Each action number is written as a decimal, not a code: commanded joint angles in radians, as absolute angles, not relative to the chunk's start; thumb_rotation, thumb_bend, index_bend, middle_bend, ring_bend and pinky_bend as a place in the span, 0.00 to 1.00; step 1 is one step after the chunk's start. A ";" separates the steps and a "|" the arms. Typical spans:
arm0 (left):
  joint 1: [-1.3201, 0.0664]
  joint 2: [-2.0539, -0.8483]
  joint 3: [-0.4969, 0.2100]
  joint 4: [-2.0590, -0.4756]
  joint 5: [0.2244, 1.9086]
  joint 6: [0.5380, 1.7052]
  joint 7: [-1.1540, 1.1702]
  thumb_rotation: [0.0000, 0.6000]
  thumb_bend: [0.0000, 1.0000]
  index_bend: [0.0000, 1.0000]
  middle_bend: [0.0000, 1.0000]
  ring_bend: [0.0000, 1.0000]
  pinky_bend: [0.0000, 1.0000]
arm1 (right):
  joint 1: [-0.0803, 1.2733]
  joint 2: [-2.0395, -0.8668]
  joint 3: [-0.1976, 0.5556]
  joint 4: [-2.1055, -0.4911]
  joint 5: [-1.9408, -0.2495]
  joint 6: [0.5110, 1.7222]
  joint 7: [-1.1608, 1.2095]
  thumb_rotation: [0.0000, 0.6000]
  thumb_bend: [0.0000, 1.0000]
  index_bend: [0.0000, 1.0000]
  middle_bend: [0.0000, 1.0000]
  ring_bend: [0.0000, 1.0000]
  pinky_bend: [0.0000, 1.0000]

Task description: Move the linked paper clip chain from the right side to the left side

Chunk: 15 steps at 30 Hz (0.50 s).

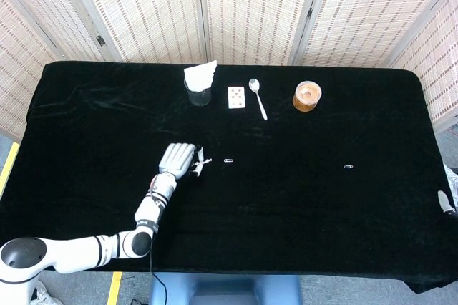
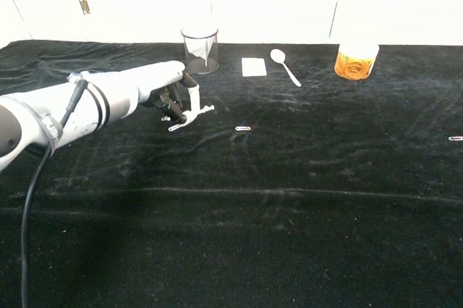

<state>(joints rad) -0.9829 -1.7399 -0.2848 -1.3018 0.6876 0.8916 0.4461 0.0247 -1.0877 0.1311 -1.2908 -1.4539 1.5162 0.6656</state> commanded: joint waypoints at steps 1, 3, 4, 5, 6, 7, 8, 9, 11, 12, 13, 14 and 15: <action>-0.999 -1.759 -0.301 -1.221 0.731 0.831 0.382 1.00 0.68 0.80 1.00 1.00 1.00 | 0.026 -1.089 0.133 -1.293 -1.449 1.510 0.661 1.00 0.41 0.01 0.00 0.00 0.00; -1.006 -1.771 -0.305 -1.173 0.763 0.801 0.340 1.00 0.68 0.80 1.00 1.00 1.00 | 0.028 -1.089 0.133 -1.293 -1.443 1.502 0.657 1.00 0.41 0.01 0.00 0.00 0.00; -1.008 -1.777 -0.307 -1.150 0.780 0.790 0.320 1.00 0.68 0.80 1.00 1.00 1.00 | 0.028 -1.090 0.134 -1.293 -1.440 1.499 0.656 1.00 0.41 0.01 0.00 0.00 0.00; -1.011 -1.786 -0.307 -1.119 0.801 0.777 0.296 1.00 0.68 0.80 1.00 1.00 1.00 | 0.029 -1.091 0.136 -1.292 -1.437 1.496 0.654 1.00 0.41 0.01 0.00 0.00 0.00; -1.012 -1.792 -0.308 -1.097 0.815 0.768 0.277 1.00 0.68 0.80 1.00 1.00 1.00 | 0.029 -1.091 0.137 -1.292 -1.434 1.495 0.653 1.00 0.41 0.01 0.00 0.00 0.00; -1.012 -1.799 -0.309 -1.078 0.830 0.759 0.256 1.00 0.68 0.80 1.00 1.00 1.00 | 0.030 -1.091 0.139 -1.291 -1.432 1.494 0.652 1.00 0.41 0.01 0.00 0.00 0.00; -1.012 -1.804 -0.309 -1.059 0.841 0.746 0.234 1.00 0.68 0.80 1.00 1.00 1.00 | 0.030 -1.092 0.140 -1.290 -1.429 1.491 0.651 1.00 0.41 0.01 0.00 0.00 0.00; -1.012 -1.810 -0.309 -1.035 0.855 0.731 0.210 1.00 0.68 0.80 1.00 1.00 1.00 | 0.032 -1.092 0.141 -1.290 -1.426 1.486 0.651 1.00 0.41 0.01 0.00 0.00 0.00; -1.011 -1.822 -0.307 -0.997 0.883 0.716 0.170 1.00 0.68 0.80 1.00 1.00 1.00 | 0.034 -1.092 0.142 -1.289 -1.423 1.480 0.651 1.00 0.41 0.01 0.00 0.00 0.00; -1.009 -1.826 -0.306 -0.983 0.893 0.711 0.155 1.00 0.68 0.80 1.00 1.00 1.00 | 0.034 -1.092 0.142 -1.289 -1.422 1.479 0.651 1.00 0.41 0.01 0.00 0.00 0.00; -1.007 -1.830 -0.305 -0.972 0.902 0.707 0.139 1.00 0.68 0.80 1.00 1.00 1.00 | 0.034 -1.092 0.143 -1.288 -1.421 1.477 0.650 1.00 0.41 0.01 0.00 0.00 0.00; -1.004 -1.835 -0.304 -0.959 0.915 0.703 0.120 1.00 0.68 0.80 1.00 1.00 1.00 | 0.034 -1.093 0.143 -1.288 -1.421 1.476 0.648 1.00 0.41 0.01 0.00 0.00 0.00; -1.001 -1.839 -0.302 -0.951 0.924 0.700 0.108 1.00 0.68 0.80 1.00 1.00 1.00 | 0.035 -1.093 0.142 -1.288 -1.421 1.475 0.647 1.00 0.41 0.01 0.00 0.00 0.00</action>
<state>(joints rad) -1.0057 -1.8264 -0.3043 -0.9679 0.9063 0.7127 0.1306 0.0346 -1.0932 0.1424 -1.2878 -1.4212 1.4753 0.6473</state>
